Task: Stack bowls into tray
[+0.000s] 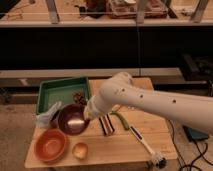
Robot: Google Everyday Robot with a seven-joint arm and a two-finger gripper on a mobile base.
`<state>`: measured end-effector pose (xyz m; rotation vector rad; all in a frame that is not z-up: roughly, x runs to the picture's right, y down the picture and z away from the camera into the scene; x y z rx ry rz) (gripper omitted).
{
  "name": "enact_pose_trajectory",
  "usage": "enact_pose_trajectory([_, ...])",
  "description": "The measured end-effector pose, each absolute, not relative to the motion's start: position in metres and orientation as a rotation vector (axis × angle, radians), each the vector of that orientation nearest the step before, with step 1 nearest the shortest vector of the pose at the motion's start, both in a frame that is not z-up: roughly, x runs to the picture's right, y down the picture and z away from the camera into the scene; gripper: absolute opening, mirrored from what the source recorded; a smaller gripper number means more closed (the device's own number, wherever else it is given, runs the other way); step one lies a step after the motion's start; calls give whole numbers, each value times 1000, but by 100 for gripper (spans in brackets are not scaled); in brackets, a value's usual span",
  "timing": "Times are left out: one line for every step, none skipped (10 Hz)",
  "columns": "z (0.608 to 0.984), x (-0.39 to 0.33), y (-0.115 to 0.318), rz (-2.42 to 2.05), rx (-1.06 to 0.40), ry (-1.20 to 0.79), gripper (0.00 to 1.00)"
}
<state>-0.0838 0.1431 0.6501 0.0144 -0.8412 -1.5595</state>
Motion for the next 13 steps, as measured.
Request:
enact_pose_trajectory([646, -89, 161, -1537, 0, -850, 0])
enact_pose_trajectory([647, -94, 175, -1519, -6, -864, 0])
enact_pose_trajectory([655, -107, 194, -1497, -7, -895, 0])
enact_pose_trajectory([663, -122, 204, -1489, -3, -920, 0])
enact_pose_trajectory([668, -131, 205, -1486, 6, -933, 0])
enact_pose_trajectory([676, -138, 202, -1480, 15, -948, 0])
enact_pose_trajectory([684, -147, 190, -1480, 44, -973, 0])
enact_pose_trajectory([688, -156, 180, -1484, 66, -988, 0])
enact_pose_trajectory([690, -164, 171, -1494, 86, -1001, 0])
enact_pose_trajectory([690, -168, 166, -1505, 96, -1005, 0])
enact_pose_trajectory([691, -171, 166, -1513, 100, -1011, 1])
enact_pose_trajectory([693, -175, 167, -1520, 100, -1024, 5])
enact_pose_trajectory([698, -176, 172, -1518, 94, -1039, 17])
